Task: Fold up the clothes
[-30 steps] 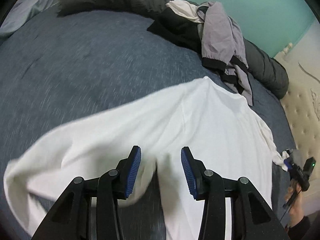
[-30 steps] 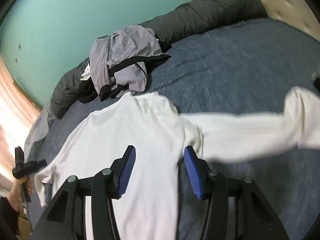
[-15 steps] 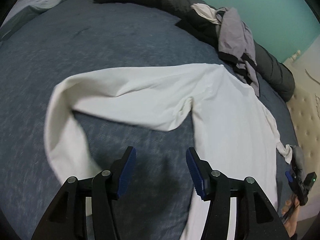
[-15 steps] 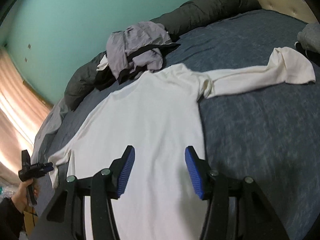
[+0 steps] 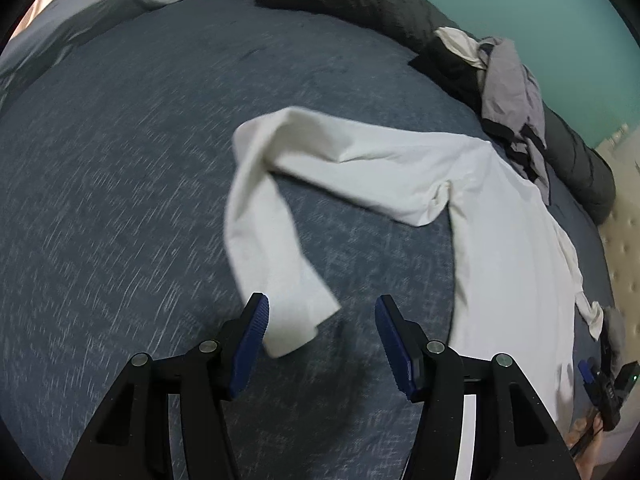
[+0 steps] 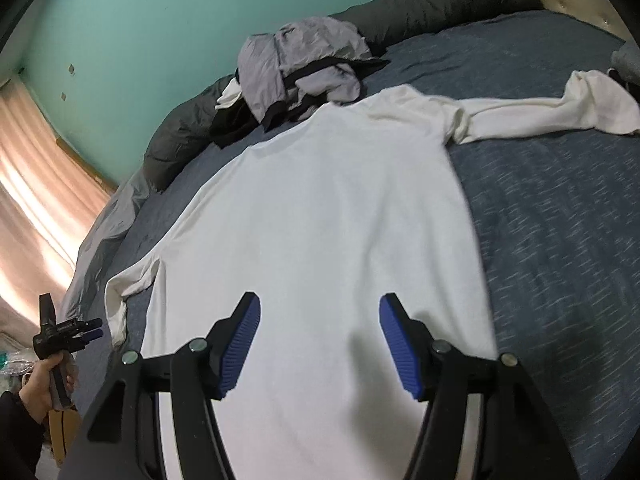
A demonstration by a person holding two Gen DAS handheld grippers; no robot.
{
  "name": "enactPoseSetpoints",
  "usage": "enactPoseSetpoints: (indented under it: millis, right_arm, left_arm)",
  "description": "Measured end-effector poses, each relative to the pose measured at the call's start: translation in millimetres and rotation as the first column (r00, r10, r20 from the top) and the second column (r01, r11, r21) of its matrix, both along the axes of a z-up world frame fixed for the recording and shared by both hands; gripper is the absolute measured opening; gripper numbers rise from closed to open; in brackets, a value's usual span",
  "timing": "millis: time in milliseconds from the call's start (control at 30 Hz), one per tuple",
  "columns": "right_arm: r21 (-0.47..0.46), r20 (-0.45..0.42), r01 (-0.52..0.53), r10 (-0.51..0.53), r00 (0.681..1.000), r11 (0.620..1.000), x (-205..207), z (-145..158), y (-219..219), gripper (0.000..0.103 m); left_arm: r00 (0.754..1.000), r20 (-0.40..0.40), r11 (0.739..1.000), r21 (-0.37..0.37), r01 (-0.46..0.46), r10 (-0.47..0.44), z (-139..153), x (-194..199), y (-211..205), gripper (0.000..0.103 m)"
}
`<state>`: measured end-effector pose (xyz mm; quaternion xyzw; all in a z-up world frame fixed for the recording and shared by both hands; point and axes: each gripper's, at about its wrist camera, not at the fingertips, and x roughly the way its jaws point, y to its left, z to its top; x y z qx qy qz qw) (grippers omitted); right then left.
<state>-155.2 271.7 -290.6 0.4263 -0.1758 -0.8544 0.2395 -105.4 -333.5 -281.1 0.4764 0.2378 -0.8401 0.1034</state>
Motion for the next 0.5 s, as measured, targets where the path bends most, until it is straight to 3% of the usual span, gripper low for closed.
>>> enactPoseSetpoints:
  millis: [267, 500]
  right_arm:
    - [0.003, -0.015, -0.018, 0.018, 1.000, 1.000, 0.2, -0.1, -12.3, 0.063]
    - [0.004, 0.012, -0.026, 0.026, 1.000, 1.000, -5.9, -13.2, -15.6, 0.064]
  left_arm:
    - [0.999, 0.030, 0.999, 0.030, -0.037, 0.036, -27.5, 12.9, -5.9, 0.062]
    - [0.999, 0.024, 0.999, 0.010, -0.045, 0.045, -32.6, 14.3, -10.2, 0.062]
